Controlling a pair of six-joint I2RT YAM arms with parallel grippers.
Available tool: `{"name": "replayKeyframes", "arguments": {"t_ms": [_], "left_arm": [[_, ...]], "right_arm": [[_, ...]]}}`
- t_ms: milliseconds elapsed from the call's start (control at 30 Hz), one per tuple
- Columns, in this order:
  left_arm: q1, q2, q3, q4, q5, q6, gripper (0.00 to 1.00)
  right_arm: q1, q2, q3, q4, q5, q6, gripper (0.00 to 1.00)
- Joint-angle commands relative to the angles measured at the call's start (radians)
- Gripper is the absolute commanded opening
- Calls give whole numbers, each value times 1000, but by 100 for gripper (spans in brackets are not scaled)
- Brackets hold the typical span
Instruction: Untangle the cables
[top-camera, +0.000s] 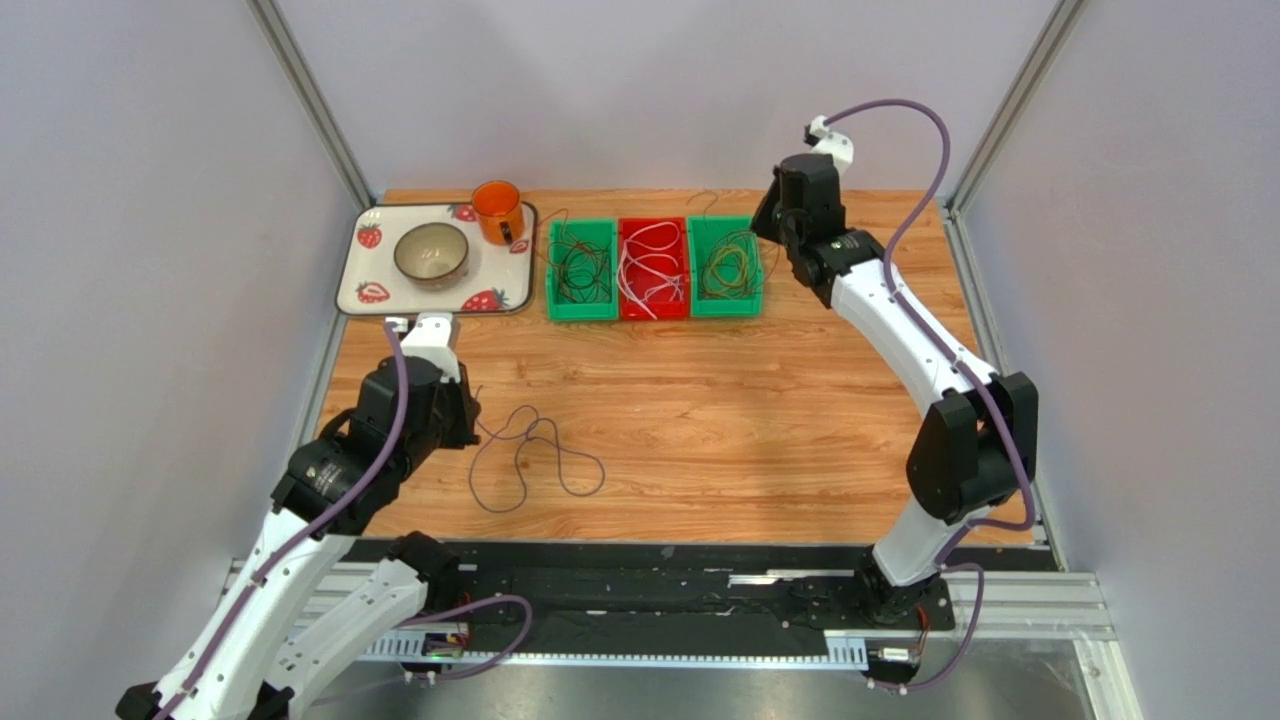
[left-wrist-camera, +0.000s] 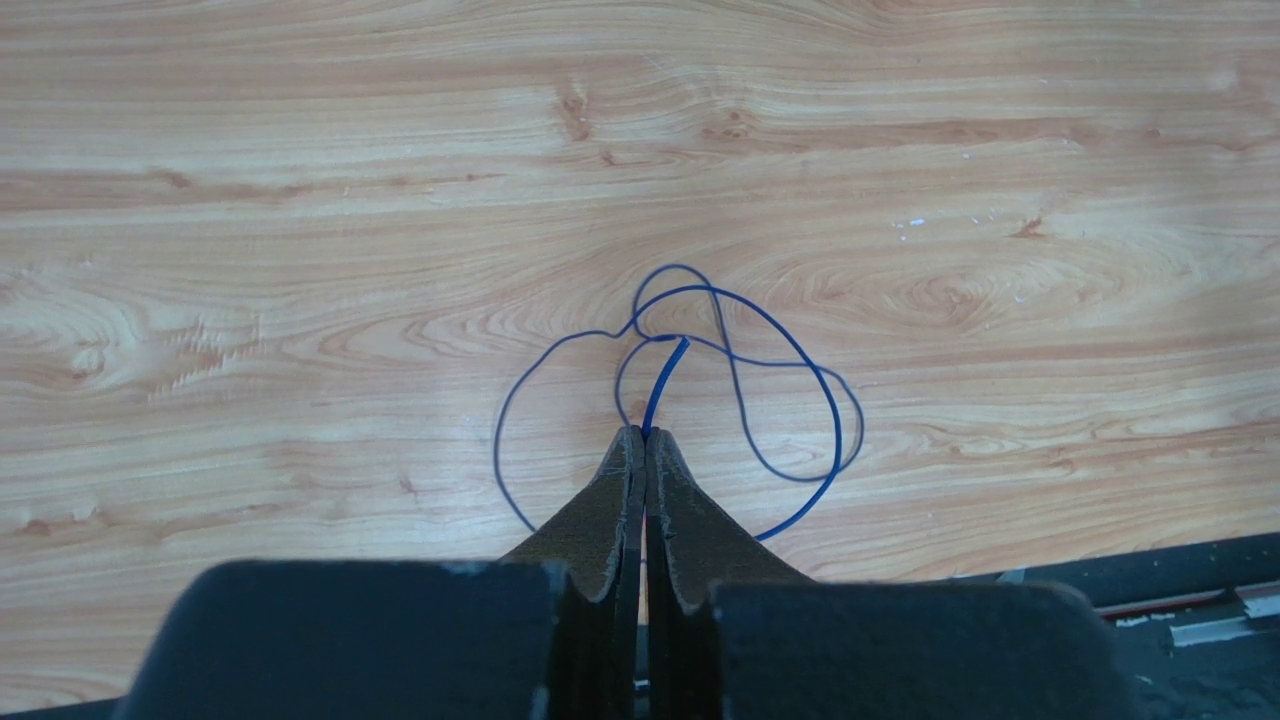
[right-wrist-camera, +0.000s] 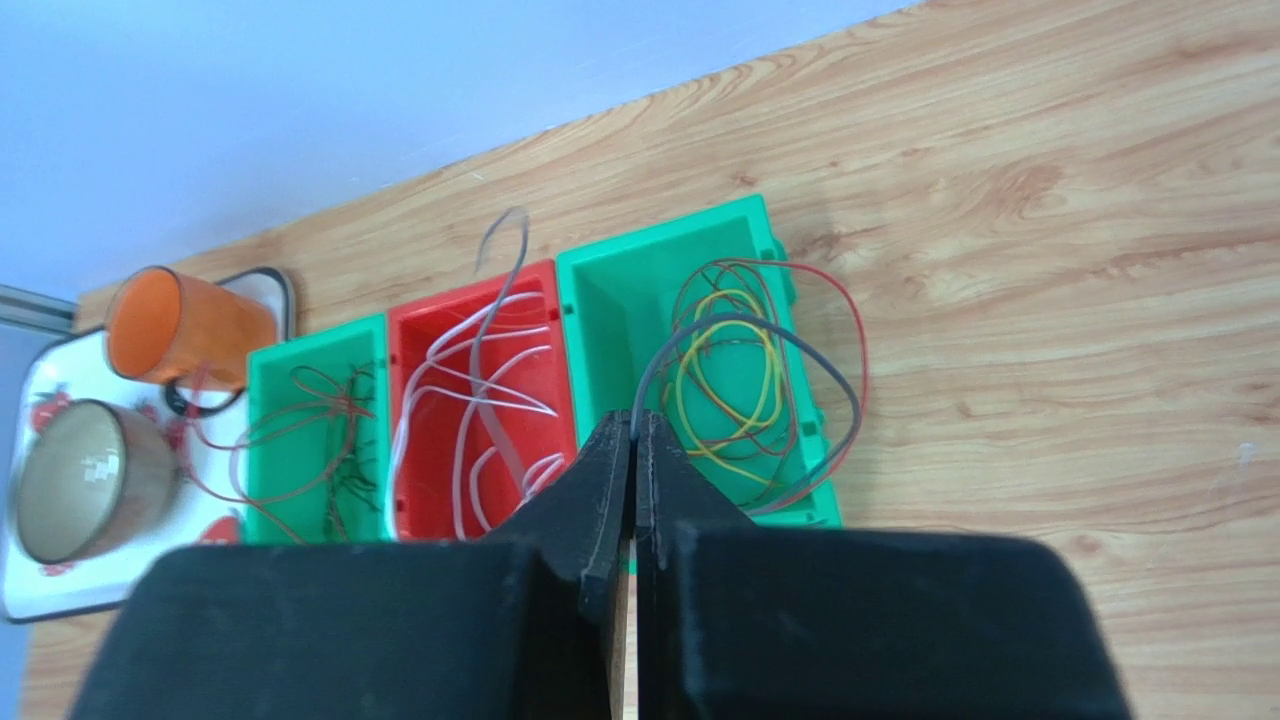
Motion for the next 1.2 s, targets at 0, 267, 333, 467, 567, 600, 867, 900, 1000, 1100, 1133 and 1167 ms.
{"name": "replayKeyframes", "arguments": {"t_ms": [0,267,333,467,567,600,867,900,1000,1100,1133,1167], "left_arm": [[-2,-7,1,15,-6,-11,0],[-2,-10,1,15,-7,-13,0],[-1,-13,1,13,-9,-14,0],[-2,-13,-1,15,-3,-13,0],[-2,-10,-1,18,2,-8,0],[-2,-12,-1,18,2,-8,0],[-2,-16,-1,16,-7,-13,0],[-2,-15,-1,16,-6,-11,0],[-2,-15,-2,16,-4,-11,0],[-2,-13,-1,16,-6,-11,0],[-2,-13,-1,15,-6,-11,0],[-2,-15,-1,15,-7,-13,0]], "right_arm": [[61,-142,-95,195,76,-87,0],[63,29,87,-5,111,-76,0],[63,37,110,-19,174,-88,0],[76,117,233,-150,271,-165,0],[81,146,247,-154,245,-179,0],[81,149,246,-148,225,-177,0],[81,180,247,-117,197,-165,0],[83,183,255,-117,205,-168,0],[84,206,291,-137,197,-177,0],[86,235,340,-172,170,-177,0],[87,238,351,-189,167,-176,0],[95,244,362,-198,159,-176,0]]}}
